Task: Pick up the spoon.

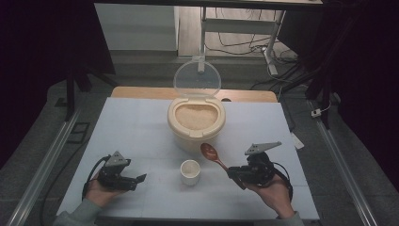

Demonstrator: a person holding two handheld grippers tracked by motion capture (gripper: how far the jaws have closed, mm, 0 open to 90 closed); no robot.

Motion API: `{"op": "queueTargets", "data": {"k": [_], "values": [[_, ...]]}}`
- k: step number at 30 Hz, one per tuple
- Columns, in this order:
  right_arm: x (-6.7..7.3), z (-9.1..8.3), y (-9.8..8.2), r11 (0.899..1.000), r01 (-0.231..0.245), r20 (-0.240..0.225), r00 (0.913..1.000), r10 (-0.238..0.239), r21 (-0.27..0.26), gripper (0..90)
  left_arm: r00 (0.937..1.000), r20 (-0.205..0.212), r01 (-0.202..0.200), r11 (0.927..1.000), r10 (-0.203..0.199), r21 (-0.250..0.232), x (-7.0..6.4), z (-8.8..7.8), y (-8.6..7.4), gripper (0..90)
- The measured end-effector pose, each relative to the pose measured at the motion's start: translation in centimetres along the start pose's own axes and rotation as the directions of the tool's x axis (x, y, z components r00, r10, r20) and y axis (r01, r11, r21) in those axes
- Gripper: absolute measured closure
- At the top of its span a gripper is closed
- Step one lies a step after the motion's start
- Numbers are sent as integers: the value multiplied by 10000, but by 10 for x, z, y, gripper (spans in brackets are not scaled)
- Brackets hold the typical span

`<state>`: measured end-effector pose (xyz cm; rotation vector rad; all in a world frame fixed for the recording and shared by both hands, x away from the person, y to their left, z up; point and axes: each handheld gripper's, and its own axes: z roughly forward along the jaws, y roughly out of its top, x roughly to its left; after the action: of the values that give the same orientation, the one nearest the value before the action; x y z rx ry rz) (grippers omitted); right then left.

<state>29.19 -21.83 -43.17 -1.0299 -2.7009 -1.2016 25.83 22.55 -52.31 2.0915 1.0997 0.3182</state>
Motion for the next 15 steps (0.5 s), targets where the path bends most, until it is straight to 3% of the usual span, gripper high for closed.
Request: {"op": "queueTargets", "data": {"k": [10, 15], "values": [[2, 17, 16, 9978, 616, -501, 9969, -603, 245, 794, 10000, 2, -25, 10000, 25, -19, 0, -1, 1, 123], [8, 29, 29, 9941, 1039, -870, 9911, -1010, 296, 794, 10000, 4, -47, 10000, 47, -22, 0, -1, 1, 123]]}}
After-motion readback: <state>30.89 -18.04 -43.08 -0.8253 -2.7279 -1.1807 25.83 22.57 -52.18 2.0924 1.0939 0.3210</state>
